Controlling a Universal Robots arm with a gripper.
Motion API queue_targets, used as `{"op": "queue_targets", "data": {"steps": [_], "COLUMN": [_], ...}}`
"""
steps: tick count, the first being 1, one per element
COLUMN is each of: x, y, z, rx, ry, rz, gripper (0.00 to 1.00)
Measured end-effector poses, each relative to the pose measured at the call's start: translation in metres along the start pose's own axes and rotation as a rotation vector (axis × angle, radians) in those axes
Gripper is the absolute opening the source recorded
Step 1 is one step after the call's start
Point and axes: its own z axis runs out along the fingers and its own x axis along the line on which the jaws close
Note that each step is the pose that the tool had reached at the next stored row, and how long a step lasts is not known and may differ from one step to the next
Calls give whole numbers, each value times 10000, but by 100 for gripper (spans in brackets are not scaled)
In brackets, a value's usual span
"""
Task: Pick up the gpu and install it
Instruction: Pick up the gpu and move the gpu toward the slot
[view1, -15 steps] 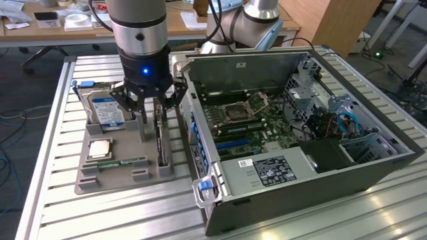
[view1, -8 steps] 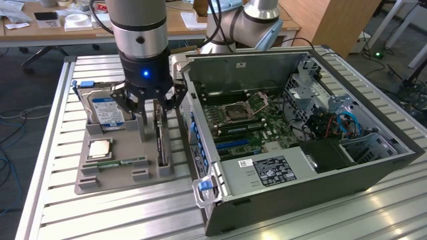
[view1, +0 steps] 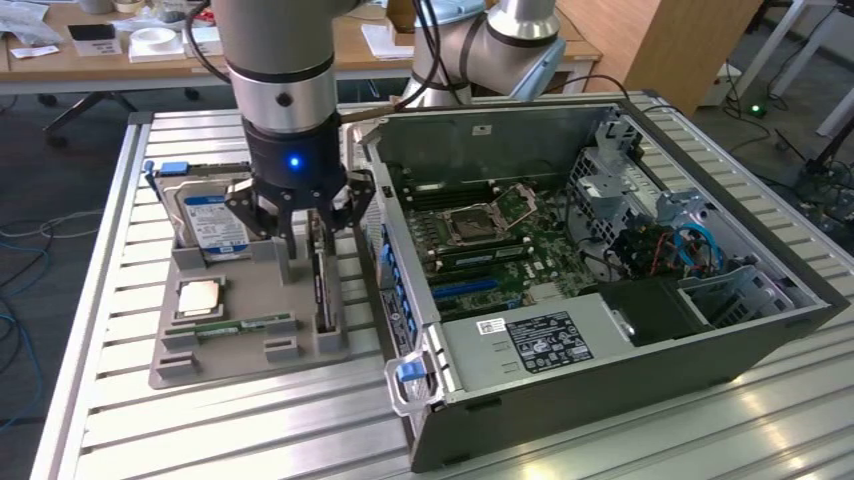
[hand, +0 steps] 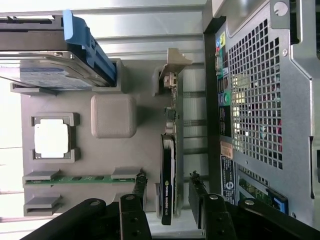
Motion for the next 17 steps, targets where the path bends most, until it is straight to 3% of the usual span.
{"op": "queue_targets", "data": {"steps": [17], "x": [-68], "y": [0], "z": [157], "rx": [1], "ry": [0], "rz": [0], "gripper": [47]}}
